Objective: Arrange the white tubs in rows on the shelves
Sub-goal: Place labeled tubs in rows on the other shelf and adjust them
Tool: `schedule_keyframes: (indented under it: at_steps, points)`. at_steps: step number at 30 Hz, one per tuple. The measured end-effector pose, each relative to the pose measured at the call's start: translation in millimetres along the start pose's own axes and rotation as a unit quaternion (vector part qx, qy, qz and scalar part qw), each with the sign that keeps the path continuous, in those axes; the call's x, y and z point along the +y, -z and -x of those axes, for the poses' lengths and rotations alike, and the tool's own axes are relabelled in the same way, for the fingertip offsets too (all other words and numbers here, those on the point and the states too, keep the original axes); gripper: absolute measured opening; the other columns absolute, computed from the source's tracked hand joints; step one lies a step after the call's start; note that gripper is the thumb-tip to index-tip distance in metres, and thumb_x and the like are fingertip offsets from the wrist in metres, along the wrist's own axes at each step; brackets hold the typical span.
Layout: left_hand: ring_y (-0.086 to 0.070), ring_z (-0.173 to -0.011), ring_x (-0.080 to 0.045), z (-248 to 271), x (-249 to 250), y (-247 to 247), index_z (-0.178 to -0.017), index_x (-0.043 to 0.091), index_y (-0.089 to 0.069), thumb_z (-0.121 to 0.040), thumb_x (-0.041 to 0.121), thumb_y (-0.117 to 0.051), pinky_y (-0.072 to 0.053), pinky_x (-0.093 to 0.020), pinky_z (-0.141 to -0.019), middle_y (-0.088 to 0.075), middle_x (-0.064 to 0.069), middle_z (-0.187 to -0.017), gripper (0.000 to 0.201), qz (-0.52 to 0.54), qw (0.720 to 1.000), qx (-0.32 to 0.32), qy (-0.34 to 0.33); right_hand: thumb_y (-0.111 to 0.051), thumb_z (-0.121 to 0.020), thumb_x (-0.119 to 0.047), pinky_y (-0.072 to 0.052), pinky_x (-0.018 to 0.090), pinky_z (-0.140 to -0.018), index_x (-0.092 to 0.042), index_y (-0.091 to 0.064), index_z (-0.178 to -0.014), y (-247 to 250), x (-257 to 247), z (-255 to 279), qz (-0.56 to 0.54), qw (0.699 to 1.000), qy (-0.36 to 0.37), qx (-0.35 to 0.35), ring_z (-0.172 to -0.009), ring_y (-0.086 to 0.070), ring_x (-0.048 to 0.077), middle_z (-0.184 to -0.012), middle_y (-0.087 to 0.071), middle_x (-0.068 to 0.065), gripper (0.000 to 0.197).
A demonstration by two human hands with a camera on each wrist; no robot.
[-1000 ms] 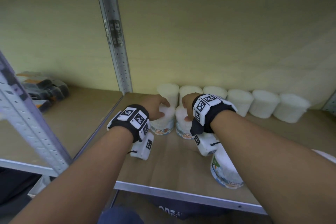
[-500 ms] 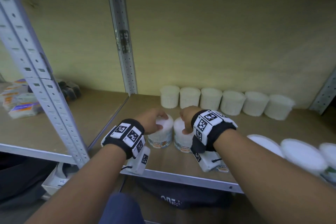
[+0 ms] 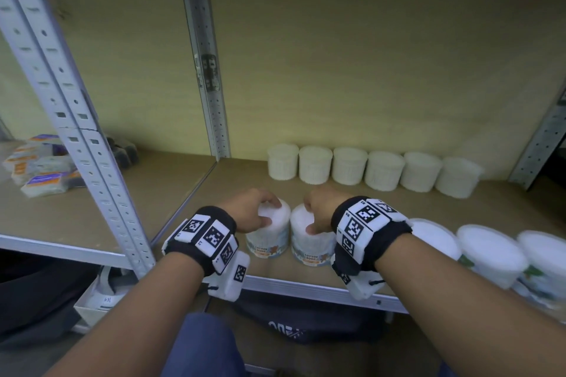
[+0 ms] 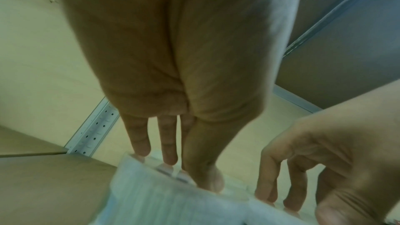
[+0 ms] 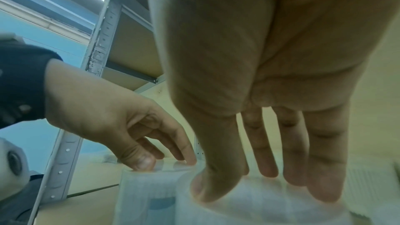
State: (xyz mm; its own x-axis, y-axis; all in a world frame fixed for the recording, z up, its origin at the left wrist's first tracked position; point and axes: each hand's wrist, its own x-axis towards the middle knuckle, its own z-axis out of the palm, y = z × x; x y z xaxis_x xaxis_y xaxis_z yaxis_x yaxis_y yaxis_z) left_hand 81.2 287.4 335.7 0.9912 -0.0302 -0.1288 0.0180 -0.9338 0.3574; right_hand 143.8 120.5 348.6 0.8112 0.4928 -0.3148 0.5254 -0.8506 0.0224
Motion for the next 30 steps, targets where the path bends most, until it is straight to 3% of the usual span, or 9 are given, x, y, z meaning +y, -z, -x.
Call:
schedule_keyframes:
  at_steps: [15,22,26,30]
  points:
    - [-0.046,-0.126,-0.017,4,4,1,-0.128,0.024,-0.054,-0.088,0.02,-0.063,-0.038,-0.03,-0.104,-0.049,0.002,-0.138,0.041,-0.007,1.0,-0.01,-0.014,-0.068,-0.084,-0.036,-0.051,0.037,-0.096,-0.009,-0.054,-0.128,-1,7,19,-0.017,1.0,0.015,0.009,-0.113,-0.059,0.026,-0.126,-0.059,0.008,0.053]
    - [-0.051,-0.123,-0.016,1,10,8,-0.131,0.019,-0.053,-0.084,0.0,-0.054,-0.037,-0.019,-0.094,-0.056,-0.001,-0.132,0.051,0.059,0.998,0.009,-0.019,-0.058,-0.09,-0.036,-0.049,0.037,-0.097,-0.009,-0.05,-0.134,3,17,26,-0.068,0.996,0.022,0.048,-0.117,-0.057,0.027,-0.134,-0.052,0.009,0.052]
    - [-0.052,-0.122,-0.013,-11,24,11,-0.13,0.018,-0.054,-0.086,0.007,-0.06,-0.037,-0.019,-0.095,-0.057,0.0,-0.131,0.047,0.072,0.996,0.044,-0.024,-0.055,-0.092,-0.035,-0.045,0.036,-0.102,-0.011,-0.046,-0.139,13,34,32,-0.098,0.991,0.031,0.084,-0.124,-0.05,0.025,-0.14,-0.043,0.007,0.054]
    - [-0.053,-0.12,-0.014,-31,47,14,-0.128,0.018,-0.055,-0.085,0.013,-0.063,-0.04,-0.021,-0.095,-0.058,-0.002,-0.13,0.044,0.078,0.995,0.051,-0.039,-0.058,-0.09,-0.03,-0.046,0.033,-0.1,-0.012,-0.049,-0.136,24,65,36,-0.133,0.986,0.019,0.099,-0.121,-0.052,0.025,-0.136,-0.049,0.008,0.05]
